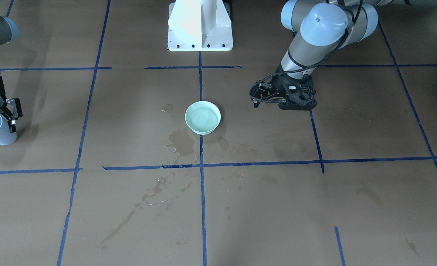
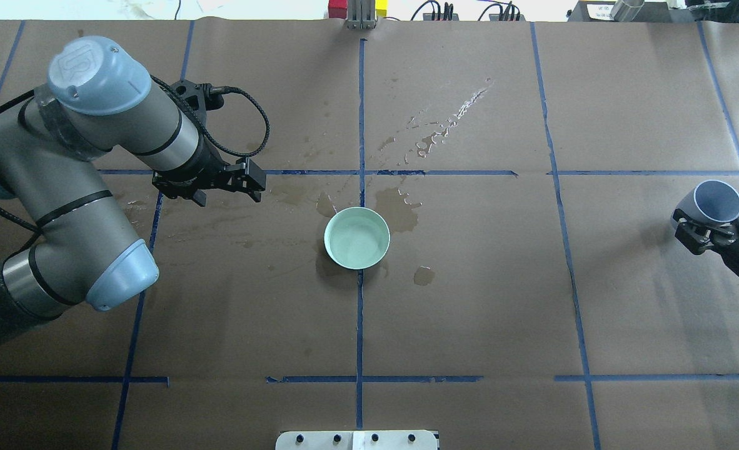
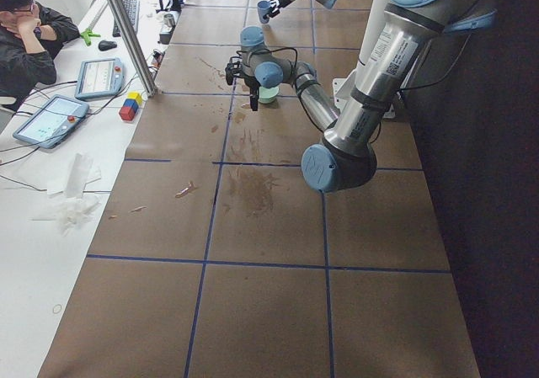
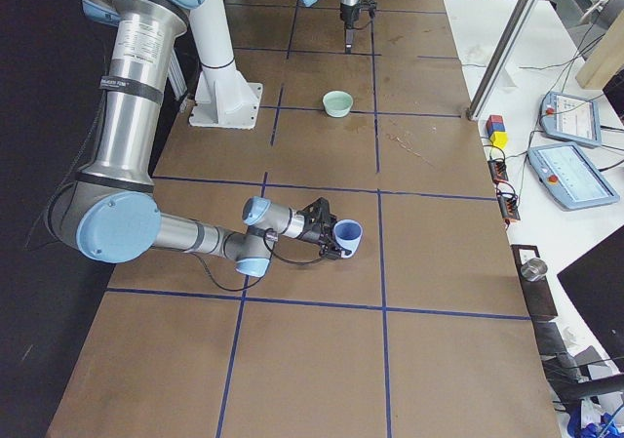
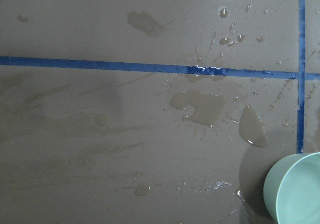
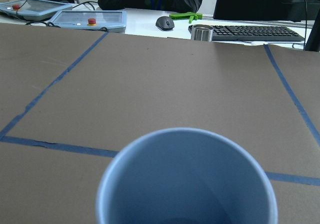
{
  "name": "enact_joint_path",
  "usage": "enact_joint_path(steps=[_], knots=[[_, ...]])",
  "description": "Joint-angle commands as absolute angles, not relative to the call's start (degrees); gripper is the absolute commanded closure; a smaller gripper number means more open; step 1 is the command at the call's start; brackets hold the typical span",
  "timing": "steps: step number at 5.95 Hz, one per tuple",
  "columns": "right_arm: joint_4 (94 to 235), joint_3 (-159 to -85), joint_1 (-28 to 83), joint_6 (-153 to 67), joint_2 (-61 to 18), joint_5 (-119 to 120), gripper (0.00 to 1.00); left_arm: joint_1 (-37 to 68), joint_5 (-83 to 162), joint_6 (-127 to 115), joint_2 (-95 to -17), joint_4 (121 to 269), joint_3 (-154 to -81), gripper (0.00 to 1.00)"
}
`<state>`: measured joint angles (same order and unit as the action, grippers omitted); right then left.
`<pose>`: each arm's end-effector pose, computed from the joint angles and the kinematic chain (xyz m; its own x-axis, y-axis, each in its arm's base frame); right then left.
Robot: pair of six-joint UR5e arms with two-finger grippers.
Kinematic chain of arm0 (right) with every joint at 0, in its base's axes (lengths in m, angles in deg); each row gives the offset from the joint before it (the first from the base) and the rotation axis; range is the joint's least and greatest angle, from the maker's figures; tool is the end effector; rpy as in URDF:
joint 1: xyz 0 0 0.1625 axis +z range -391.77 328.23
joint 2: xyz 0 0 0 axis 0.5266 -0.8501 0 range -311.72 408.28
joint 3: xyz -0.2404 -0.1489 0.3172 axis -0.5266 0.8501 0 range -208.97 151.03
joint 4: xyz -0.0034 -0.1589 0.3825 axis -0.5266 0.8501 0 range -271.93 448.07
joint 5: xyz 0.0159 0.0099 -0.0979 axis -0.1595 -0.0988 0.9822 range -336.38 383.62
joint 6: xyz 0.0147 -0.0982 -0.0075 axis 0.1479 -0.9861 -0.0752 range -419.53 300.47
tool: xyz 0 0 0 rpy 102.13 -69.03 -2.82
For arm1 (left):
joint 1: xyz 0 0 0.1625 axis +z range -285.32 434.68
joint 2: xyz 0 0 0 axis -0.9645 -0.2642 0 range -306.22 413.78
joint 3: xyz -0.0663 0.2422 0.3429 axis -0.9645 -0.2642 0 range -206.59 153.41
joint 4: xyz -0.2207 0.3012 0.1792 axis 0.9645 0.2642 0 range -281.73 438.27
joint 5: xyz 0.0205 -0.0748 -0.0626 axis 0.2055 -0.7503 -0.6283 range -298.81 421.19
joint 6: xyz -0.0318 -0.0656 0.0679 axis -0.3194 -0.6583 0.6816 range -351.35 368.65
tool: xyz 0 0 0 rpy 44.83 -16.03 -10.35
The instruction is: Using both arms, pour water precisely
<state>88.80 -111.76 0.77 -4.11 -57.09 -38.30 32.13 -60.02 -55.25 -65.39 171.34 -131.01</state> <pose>-0.2147 -0.3506 0.6660 0.7509 -0.1148 0.6504 -0.5015 0.5418 0.6746 0.4027 -0.4805 0.2492 0.5862 -0.0274 -0.8097 0.0477 0.9989 0.0007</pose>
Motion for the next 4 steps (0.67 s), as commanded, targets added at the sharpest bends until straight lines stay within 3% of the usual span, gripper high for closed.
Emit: enact_joint_path(steps=[1, 4], knots=[[87.6, -115.0, 0.9, -6.1, -57.6, -38.6, 0.97, 32.1, -60.0, -55.2, -65.2, 171.3, -131.3, 0.00], [91.6, -126.1, 1.2, -9.9, -56.8, -42.0, 0.96, 32.1, -60.0, -55.7, -65.2, 171.3, -131.5, 0.00]])
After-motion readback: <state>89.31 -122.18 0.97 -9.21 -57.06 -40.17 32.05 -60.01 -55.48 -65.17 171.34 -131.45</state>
